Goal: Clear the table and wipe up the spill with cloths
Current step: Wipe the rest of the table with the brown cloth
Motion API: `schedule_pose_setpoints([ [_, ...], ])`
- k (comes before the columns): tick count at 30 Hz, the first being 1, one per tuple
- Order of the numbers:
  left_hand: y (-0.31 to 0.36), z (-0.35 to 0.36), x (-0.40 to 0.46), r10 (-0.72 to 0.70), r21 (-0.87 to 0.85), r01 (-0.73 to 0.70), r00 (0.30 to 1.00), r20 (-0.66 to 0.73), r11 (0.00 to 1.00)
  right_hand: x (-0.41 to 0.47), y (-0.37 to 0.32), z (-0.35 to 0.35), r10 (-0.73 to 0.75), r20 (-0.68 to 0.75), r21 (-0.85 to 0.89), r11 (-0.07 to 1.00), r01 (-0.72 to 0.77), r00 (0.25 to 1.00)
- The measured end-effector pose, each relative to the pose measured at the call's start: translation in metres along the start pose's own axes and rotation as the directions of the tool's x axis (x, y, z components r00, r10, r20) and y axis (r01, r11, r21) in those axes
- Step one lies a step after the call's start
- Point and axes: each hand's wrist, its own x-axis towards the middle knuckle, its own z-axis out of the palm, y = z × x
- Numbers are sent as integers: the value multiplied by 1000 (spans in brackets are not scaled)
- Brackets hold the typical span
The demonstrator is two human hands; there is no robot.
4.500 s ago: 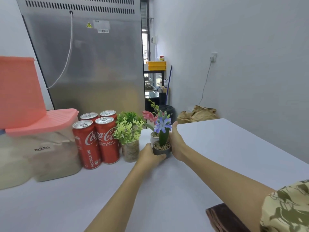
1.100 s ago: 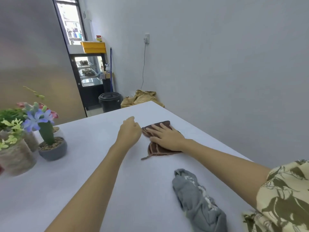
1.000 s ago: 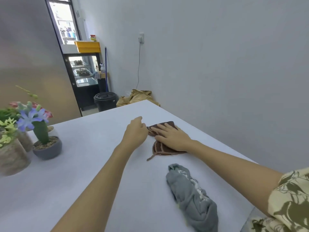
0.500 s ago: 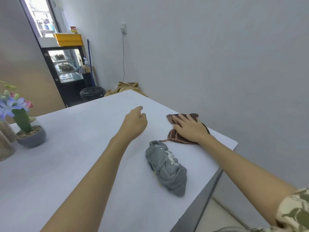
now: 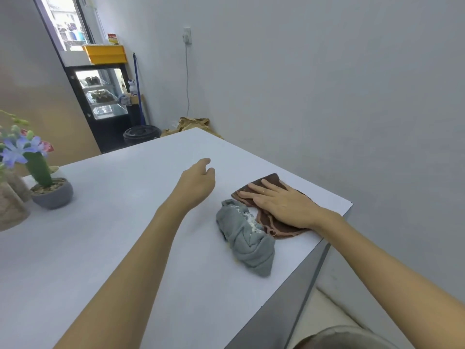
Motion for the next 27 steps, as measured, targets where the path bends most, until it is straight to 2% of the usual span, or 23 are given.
schedule_pose_setpoints([
  [4,-4,-10,-5,3,-22,-3,1000,-19,1000,-7,0,-1,-24,37,75,997,21,999],
  [6,-7,-18,-8,1,-21,-1,1000,-21,1000,-12,-14,-8,33,-86,231,973,-12,996],
  [8,-12,-26,-11,-3,-24,2,1000,-28,1000,-21,-43,-14,40,-186,357,934,30,982],
  [11,-16,-38,-15,-3,-30,2,999,-39,1000,-34,-87,-8,-66,-132,313,944,105,989],
  [14,-19,-43,-21,14,-35,-16,999,-40,999,-35,-103,2,-6,-131,305,951,47,991],
  [17,-22,-41,-28,20,-38,-21,1000,-15,999,-29,-114,8,1,-190,167,985,31,982],
  [23,-24,-30,-39,50,-63,-46,997,60,997,-46,-115,15,29,-202,370,928,49,979],
  [27,-31,-31,-40,58,-112,-52,997,52,992,-43,-114,22,123,-306,308,951,-24,944],
])
